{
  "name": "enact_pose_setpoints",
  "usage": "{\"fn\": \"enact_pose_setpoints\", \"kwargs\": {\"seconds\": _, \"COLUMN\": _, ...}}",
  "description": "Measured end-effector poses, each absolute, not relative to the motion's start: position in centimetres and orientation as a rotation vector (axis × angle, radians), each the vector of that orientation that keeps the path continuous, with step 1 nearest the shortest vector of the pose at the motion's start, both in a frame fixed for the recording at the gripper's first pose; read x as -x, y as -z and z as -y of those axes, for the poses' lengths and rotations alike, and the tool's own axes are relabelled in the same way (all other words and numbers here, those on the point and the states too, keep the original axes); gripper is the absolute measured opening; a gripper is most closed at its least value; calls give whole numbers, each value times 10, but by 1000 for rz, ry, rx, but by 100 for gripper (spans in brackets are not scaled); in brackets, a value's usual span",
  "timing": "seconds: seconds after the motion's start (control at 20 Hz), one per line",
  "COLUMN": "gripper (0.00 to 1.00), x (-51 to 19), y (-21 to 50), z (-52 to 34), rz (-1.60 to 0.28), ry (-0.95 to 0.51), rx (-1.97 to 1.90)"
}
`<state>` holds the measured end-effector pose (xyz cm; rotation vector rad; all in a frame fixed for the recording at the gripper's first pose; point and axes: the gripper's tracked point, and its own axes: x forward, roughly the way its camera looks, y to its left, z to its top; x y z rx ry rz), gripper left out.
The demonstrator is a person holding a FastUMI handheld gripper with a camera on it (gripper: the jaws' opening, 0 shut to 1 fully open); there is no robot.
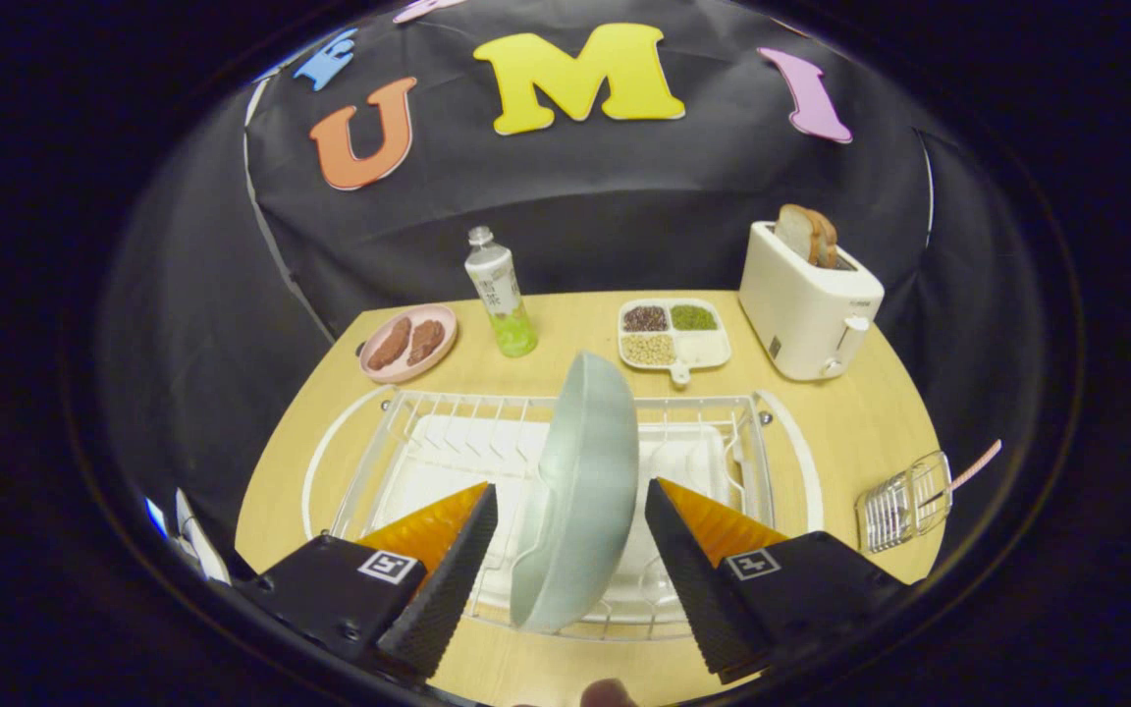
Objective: Take the plate from the dish rack, then take the spoon from the basket and place it into the plate.
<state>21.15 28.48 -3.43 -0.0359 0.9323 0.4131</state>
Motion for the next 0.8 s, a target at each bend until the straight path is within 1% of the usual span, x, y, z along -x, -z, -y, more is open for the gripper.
{"fn": "enact_pose_setpoints", "kwargs": {"seconds": 0.05, "gripper": 97, "x": -216, "y": 42, "z": -286, "rz": -958, "ry": -398, "rx": 33}}
{"fn": "enact_pose_setpoints", "kwargs": {"seconds": 0.15, "gripper": 84, "x": -219, "y": 50, "z": -294, "rz": -987, "ry": -390, "rx": 12}}
{"fn": "enact_pose_setpoints", "kwargs": {"seconds": 0.3, "gripper": 64, "x": -223, "y": 59, "z": -291, "rz": -1023, "ry": -322, "rx": 5}}
{"fn": "enact_pose_setpoints", "kwargs": {"seconds": 0.4, "gripper": 47, "x": -224, "y": 60, "z": -286, "rz": -1050, "ry": -259, "rx": 5}}
{"fn": "enact_pose_setpoints", "kwargs": {"seconds": 0.55, "gripper": 40, "x": -223, "y": 62, "z": -275, "rz": -1085, "ry": -165, "rx": 56}}
{"fn": "enact_pose_setpoints", "kwargs": {"seconds": 0.6, "gripper": 38, "x": -223, "y": 60, "z": -277, "rz": -1092, "ry": -157, "rx": 64}}
{"fn": "enact_pose_setpoints", "kwargs": {"seconds": 0.7, "gripper": 37, "x": -224, "y": 52, "z": -279, "rz": -1075, "ry": -131, "rx": 102}}
{"fn": "enact_pose_setpoints", "kwargs": {"seconds": 0.8, "gripper": 37, "x": -229, "y": 38, "z": -278, "rz": -1017, "ry": -99, "rx": 183}}
